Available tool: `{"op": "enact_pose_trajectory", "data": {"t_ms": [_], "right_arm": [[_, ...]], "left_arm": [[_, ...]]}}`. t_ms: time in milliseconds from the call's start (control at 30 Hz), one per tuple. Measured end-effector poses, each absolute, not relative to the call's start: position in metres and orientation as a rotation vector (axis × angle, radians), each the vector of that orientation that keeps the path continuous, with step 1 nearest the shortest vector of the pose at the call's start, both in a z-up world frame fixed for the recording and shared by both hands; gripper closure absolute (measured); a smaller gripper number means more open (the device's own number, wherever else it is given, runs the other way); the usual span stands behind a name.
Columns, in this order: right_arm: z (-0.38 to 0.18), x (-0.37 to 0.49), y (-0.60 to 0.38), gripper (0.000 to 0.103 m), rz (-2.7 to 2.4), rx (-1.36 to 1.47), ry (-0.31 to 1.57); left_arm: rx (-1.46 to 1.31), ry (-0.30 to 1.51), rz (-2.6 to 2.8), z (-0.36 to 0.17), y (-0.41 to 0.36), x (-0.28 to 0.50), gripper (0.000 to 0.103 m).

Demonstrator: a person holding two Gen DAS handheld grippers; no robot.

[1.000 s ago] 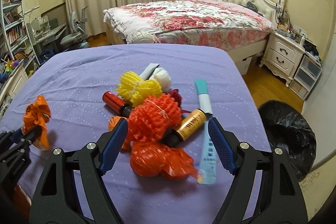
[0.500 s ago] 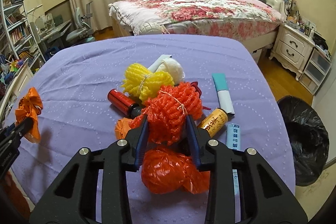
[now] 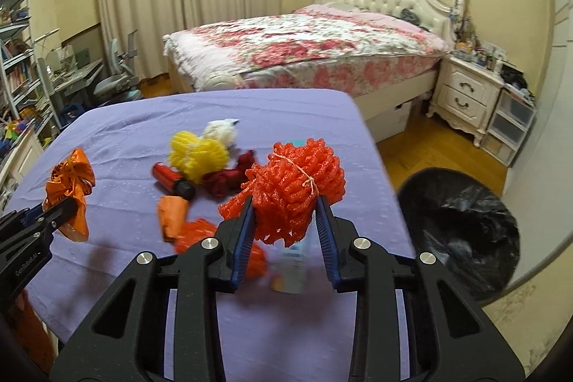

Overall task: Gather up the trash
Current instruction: 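Grasp the red mesh net with the right gripper while the left gripper holds the orange bag, then drop the red net into the black bin while the left gripper drops the orange bag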

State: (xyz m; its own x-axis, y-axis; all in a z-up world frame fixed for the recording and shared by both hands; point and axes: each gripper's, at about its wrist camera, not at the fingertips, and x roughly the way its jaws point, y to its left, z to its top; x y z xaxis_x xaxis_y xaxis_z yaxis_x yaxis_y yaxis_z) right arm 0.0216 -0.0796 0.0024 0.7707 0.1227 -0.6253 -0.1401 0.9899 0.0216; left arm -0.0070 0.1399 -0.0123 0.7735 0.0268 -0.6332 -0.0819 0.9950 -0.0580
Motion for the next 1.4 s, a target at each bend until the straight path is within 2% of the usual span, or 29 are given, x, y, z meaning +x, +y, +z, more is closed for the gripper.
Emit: {"op": "enact_pose_trajectory", "data": {"t_ms": [267, 733, 1400], "right_arm": [[0.000, 0.015, -0.162, 0.070, -0.036, 0.014, 0.659], [-0.036, 0.042, -0.266, 0.070, -0.219, 0.123, 0.724], [-0.062, 0.083, -0.313, 0.069, -0.327, 0.170, 0.773]], "left_arm": [[-0.025, 0.667, -0.084, -0.005, 0.066, 0.008, 0.072], [0.101, 0.676, -0.313, -0.018, -0.070, 0.063, 0.072], [0.238, 0.703, -0.372, -0.045, -0.155, 0.121, 0.072]]}}
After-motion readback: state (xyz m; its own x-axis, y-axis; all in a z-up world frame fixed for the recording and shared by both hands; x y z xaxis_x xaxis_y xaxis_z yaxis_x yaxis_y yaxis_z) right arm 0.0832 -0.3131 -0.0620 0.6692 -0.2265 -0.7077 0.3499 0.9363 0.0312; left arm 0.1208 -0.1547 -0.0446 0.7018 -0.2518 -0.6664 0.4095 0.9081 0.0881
